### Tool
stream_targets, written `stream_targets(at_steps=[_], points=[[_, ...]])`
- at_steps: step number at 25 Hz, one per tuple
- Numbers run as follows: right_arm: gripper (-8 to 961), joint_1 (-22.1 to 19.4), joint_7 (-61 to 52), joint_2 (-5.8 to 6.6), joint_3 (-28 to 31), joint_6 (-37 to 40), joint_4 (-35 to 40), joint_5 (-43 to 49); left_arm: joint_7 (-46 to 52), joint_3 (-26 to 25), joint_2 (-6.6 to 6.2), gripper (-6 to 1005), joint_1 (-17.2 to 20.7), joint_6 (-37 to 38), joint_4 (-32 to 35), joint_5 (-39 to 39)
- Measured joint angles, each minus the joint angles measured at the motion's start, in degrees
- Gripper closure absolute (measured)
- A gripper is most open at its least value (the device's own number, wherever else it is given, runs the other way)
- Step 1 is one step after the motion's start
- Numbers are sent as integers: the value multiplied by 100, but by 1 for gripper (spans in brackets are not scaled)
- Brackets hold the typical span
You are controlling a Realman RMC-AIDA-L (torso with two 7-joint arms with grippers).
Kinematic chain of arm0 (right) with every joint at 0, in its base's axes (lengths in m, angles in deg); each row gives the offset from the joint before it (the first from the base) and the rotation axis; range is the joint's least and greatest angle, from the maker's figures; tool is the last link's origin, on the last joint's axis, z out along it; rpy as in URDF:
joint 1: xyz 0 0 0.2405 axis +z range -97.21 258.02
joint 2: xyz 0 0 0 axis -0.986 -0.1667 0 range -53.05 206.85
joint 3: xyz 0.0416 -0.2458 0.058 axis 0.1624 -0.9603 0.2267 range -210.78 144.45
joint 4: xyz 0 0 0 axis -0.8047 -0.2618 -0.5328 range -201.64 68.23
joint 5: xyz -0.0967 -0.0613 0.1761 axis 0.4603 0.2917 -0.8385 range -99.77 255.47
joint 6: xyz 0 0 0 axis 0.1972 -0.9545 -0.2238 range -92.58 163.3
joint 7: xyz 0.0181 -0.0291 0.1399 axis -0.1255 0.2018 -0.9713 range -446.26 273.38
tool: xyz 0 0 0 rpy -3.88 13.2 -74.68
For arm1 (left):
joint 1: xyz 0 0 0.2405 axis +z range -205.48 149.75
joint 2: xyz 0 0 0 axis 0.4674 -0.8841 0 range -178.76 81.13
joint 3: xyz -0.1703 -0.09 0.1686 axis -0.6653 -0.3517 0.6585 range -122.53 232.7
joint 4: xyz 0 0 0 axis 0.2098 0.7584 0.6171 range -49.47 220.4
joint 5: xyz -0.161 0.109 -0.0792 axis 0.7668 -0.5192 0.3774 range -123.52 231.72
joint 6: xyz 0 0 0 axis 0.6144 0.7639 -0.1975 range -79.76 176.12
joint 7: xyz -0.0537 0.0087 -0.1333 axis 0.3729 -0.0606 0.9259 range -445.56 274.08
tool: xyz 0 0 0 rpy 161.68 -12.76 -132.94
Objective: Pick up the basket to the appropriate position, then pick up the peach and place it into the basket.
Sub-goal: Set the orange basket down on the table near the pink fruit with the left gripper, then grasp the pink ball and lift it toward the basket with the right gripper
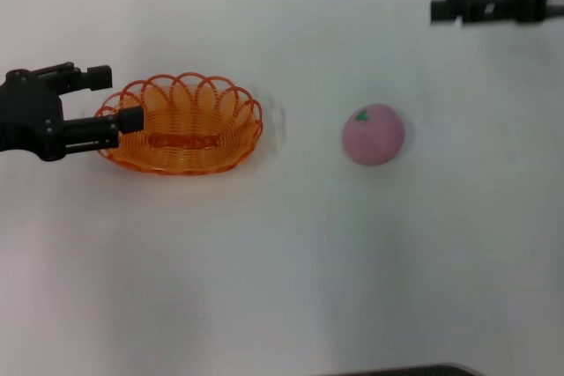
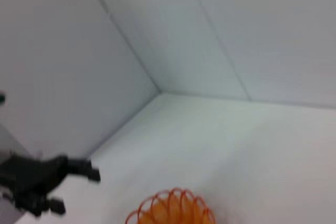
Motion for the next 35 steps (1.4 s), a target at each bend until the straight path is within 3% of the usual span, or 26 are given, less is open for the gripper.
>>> stream_targets(at_steps=[4, 5, 12, 16, 25, 30, 35], points=[[11, 177, -474, 102, -269, 36, 481, 138, -40, 60, -3, 188, 50, -54, 1, -61], [11, 288, -700, 72, -636, 60, 966, 509, -43, 63, 2, 188, 63, -88, 0, -89], [11, 748, -1042, -112, -1393, 144, 1556, 1909, -28, 63, 34, 188, 109, -248, -108, -126], [12, 976, -1163, -278, -1717, -4, 1495, 2492, -27, 58, 36, 188, 112, -265, -149, -129], [12, 1032, -1440, -714, -2723, -844, 1186, 2909, -24, 25, 48, 188, 113, -282, -225, -131], [36, 1216, -1608, -742, -3345, -1800, 286, 2890, -24, 31, 50, 188, 113, -315, -288, -131], [97, 1291, -1605, -766, -3523, -2027, 78, 2802, 35, 50, 51, 188, 113, -319, -291, -131]])
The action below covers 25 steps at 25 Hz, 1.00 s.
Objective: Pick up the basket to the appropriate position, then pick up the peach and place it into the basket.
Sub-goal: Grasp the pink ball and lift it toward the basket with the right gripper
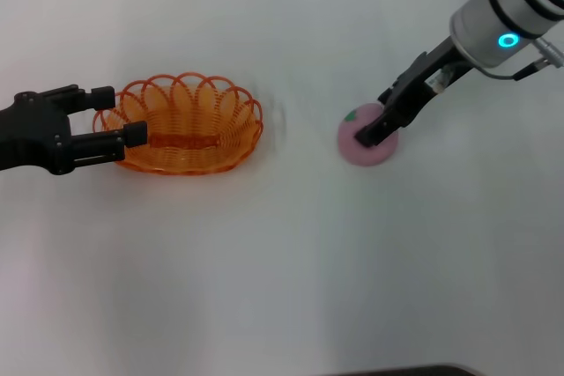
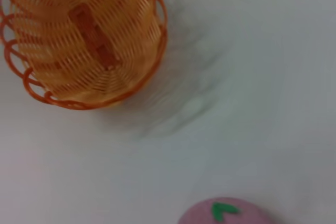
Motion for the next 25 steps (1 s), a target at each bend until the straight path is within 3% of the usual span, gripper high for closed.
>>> stream_targets(at_steps=[5, 15, 18, 25], points=[[158, 3, 36, 24, -100, 22, -17, -168, 6, -7, 0, 188, 0, -17, 0, 0], [500, -69, 55, 63, 49, 274, 204, -356, 14, -1, -6, 188, 0, -64, -60, 1], [644, -195, 214, 81, 402, 581, 630, -747, 14, -21, -8, 188, 0, -64, -61, 1], [739, -354, 832, 127, 1008, 948, 848, -2426, 13, -3, -10, 188, 0, -70, -74, 1]])
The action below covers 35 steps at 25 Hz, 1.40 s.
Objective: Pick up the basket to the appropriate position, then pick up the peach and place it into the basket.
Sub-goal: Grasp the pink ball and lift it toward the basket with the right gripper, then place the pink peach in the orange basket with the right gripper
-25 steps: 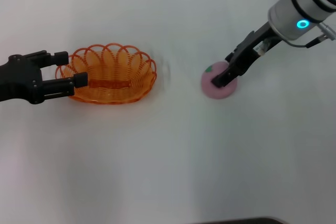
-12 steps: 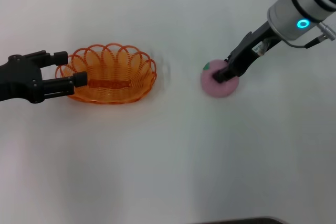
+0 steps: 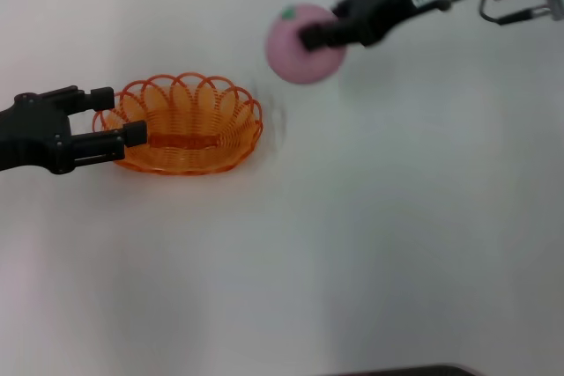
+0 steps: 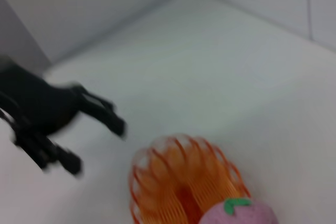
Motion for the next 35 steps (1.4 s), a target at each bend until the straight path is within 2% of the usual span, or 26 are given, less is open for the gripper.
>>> stream_targets(at_steps=[3, 8, 11, 15, 21, 23, 29, 34, 35], points=[[764, -6, 386, -84, -44, -340, -341, -600, 0, 6, 0, 188, 0, -7, -10, 0], [805, 317, 1430, -113, -328, -1107, -1920, -1599, 0, 6, 0, 188, -1, -9, -14, 0], [812, 583, 1784, -143, -510, -1489, -2634, -1808, 0, 6, 0, 188, -11, -9, -14, 0], [774, 786, 1830, -155, -754, -1836, -3018, -1897, 0, 6, 0, 188, -18, -8, -14, 0], [718, 735, 1824, -149, -807, -1837, -3023, -1923, 0, 6, 1, 188, -8, -7, -60, 0], [440, 683, 1823, -137, -787, -1809, -3011, -1956, 0, 6, 0, 188, -2, -8, -66, 0], [222, 410, 1864, -95, -759, -1594, -2867, -2243, 0, 6, 1, 188, -12, -17, -75, 0], [4, -287, 2028, -74, -723, -873, -2106, -2569, 0, -11, -3, 188, -10, -16, -76, 0], [3, -464, 2047, -56, -707, -697, -1928, -2621, 0, -25, -11, 188, -5, -18, -76, 0]])
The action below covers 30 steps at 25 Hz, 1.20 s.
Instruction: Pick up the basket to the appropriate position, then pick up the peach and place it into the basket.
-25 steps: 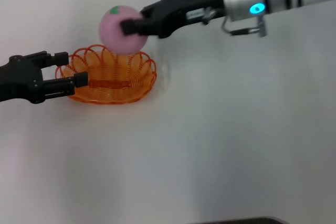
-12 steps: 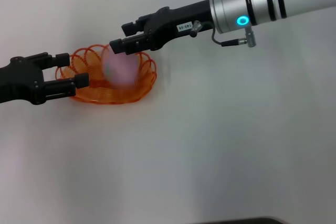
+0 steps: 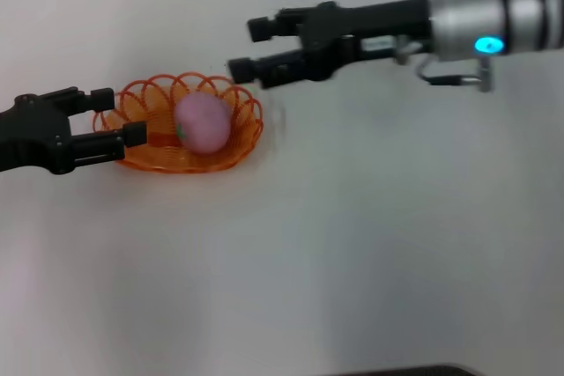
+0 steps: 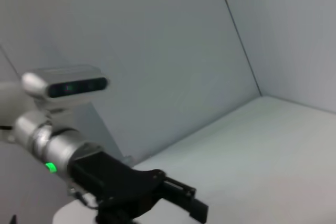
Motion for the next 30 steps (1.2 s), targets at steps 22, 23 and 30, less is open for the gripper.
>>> stream_targets(at_steps=[22, 23, 30], points=[[20, -1554, 791, 454, 995, 1193, 837, 906, 0, -78, -33, 188, 101, -75, 18, 0], [22, -1551, 791, 437, 1000, 1193, 862, 932, 0, -88, -33, 188, 106, -76, 14, 0], [188, -1503, 758, 410, 1007, 1171, 904, 957, 0, -89, -41, 188, 139, -96, 9, -17]])
